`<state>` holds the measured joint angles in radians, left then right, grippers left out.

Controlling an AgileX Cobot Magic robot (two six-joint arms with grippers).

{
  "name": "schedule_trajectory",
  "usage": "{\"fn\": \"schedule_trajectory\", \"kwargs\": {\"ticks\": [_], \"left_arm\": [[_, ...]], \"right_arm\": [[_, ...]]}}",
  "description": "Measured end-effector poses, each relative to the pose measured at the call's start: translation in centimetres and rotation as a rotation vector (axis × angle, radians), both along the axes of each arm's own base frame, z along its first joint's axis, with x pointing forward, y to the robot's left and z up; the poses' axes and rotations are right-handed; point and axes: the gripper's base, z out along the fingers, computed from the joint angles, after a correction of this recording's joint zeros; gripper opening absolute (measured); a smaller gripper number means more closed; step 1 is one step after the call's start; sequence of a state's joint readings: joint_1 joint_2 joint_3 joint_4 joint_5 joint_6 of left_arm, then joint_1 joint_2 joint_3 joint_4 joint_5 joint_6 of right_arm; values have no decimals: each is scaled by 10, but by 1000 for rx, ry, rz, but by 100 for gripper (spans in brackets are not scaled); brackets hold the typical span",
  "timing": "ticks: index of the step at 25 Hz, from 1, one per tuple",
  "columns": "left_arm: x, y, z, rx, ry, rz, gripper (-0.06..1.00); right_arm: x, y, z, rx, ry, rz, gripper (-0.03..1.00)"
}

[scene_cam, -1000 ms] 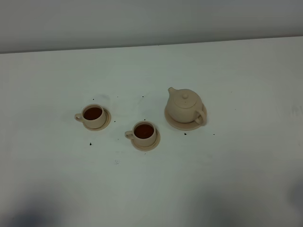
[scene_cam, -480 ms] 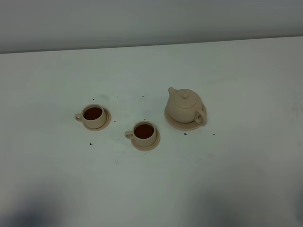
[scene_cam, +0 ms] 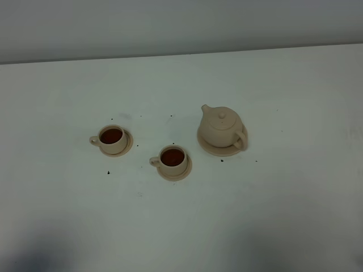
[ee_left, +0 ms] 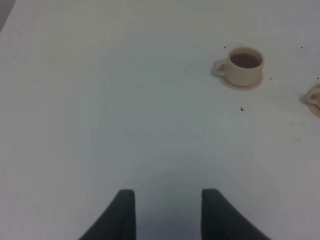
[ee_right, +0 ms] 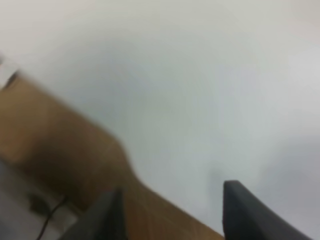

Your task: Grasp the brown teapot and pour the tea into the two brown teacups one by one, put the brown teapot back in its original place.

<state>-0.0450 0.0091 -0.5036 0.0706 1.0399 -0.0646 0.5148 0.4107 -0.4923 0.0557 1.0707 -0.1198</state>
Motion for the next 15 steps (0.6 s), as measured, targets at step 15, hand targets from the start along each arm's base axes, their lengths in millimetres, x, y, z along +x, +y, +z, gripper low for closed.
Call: {"fn": "schedule_trajectory", "kwargs": {"ticks": [15], "left_arm": [[0, 0, 0, -1, 0, 0, 36]], "right_arm": [[-36, -27, 11, 84, -304, -476, 46]]}}
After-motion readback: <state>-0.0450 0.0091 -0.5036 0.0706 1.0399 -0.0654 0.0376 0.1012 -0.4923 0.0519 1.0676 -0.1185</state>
